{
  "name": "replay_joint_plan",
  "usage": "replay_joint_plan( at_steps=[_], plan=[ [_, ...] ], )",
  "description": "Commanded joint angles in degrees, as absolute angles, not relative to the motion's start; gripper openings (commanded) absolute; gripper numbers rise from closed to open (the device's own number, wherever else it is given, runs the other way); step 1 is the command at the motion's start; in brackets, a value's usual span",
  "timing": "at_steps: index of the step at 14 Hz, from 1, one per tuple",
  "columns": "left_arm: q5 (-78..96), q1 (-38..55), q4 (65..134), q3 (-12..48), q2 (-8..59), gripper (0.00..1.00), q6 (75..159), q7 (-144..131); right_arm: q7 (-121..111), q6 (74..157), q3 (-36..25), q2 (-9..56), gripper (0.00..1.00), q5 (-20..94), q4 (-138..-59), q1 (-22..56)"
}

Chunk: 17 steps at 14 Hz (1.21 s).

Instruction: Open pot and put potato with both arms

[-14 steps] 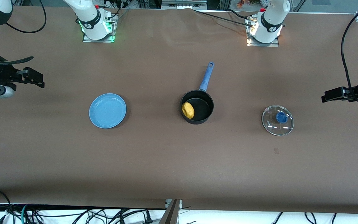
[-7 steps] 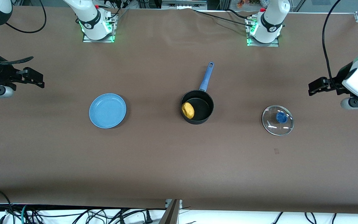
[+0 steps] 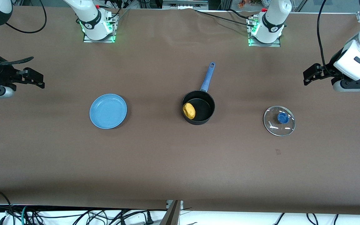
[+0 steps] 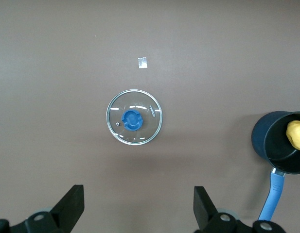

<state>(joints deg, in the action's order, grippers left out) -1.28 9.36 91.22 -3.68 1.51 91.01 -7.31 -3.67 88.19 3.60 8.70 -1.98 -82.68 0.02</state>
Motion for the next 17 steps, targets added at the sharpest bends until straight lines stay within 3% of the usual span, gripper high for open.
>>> replay_joint_plan(
  at_steps=[1,11,17],
  plan=[
    [0.0,9.85,92.64,-4.57,0.62,1.0,91.94,-6.5,-4.31,87.72,3.69,8.26,1.0,-1.85,-83.32,-0.09],
    [0.88,9.49,86.76,-4.57,1.67,1.0,90.27,-6.94,-3.69,86.04,3.69,8.17,1.0,-1.49,-83.32,-0.09],
    [0.7,8.09,87.53,-4.75,2.02,1.0,90.0,-6.68,-3.95,86.13,3.69,8.26,1.0,-1.58,-83.23,-0.09]
  ],
)
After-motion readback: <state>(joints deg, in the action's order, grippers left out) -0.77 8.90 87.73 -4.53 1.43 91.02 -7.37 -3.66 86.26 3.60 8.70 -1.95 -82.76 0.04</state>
